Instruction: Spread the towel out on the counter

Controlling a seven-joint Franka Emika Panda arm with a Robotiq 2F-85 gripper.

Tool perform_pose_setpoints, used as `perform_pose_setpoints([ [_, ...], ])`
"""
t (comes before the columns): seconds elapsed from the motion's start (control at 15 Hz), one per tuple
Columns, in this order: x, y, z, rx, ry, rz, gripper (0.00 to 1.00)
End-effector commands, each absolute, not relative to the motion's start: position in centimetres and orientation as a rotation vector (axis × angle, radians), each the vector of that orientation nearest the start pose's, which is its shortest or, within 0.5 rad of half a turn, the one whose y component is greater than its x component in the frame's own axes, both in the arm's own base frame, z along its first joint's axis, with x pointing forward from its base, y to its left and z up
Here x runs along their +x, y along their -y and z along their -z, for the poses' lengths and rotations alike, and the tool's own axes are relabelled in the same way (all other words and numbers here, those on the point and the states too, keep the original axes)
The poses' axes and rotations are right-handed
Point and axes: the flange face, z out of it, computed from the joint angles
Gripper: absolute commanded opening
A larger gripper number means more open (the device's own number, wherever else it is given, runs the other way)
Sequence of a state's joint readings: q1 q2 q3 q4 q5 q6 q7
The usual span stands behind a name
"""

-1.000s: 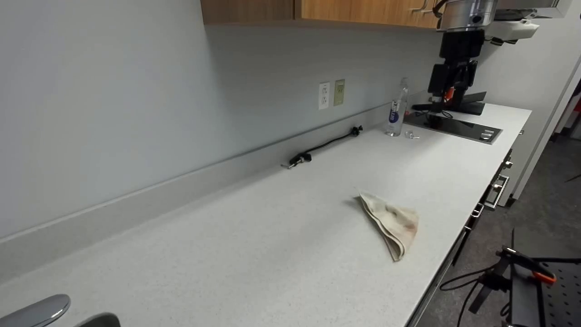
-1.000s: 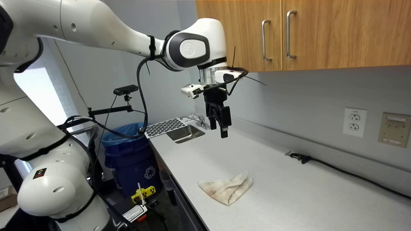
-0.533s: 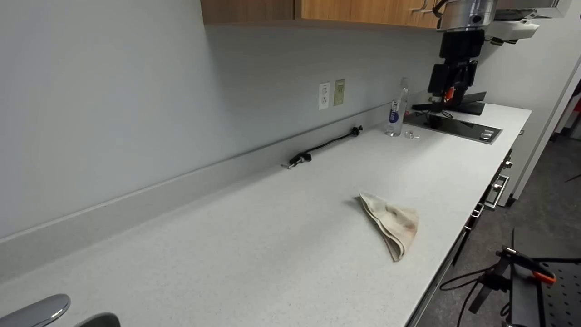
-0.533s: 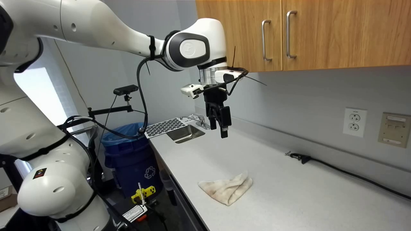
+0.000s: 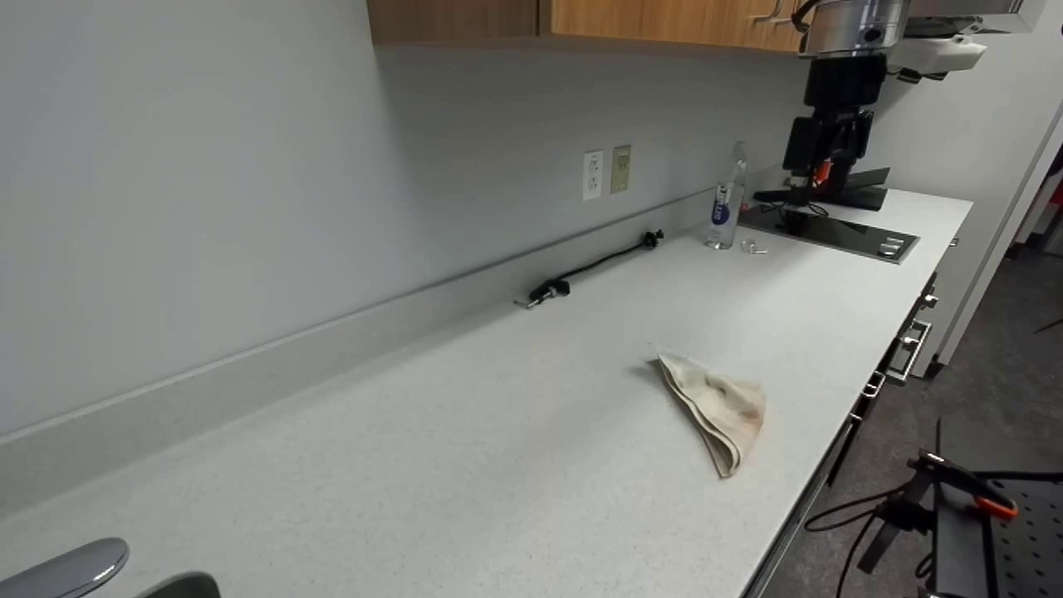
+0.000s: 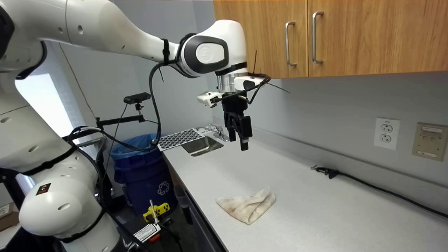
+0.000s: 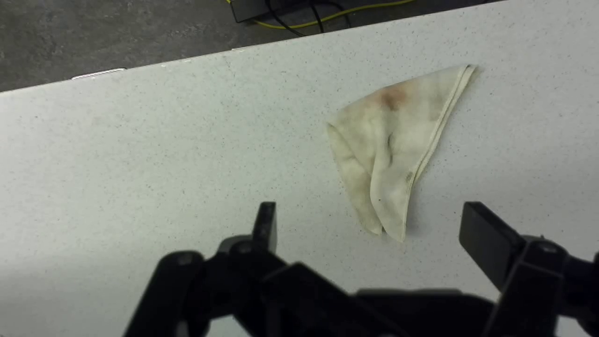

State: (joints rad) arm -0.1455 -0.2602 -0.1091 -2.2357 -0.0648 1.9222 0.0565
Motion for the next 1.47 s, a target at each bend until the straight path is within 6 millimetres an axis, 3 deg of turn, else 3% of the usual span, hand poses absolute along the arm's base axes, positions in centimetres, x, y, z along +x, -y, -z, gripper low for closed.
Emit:
perform_pose_setpoints([
  [0.0, 45.0, 12.4, -47.2, -3.135, -0.446, -0.092, 1.00],
  [0.87, 45.0, 12.4, -47.2, -3.135, -0.446, -0.092, 1.00],
  [1.4, 45.4, 9.9, -45.8, -3.149, -0.386, -0.118, 1.00],
])
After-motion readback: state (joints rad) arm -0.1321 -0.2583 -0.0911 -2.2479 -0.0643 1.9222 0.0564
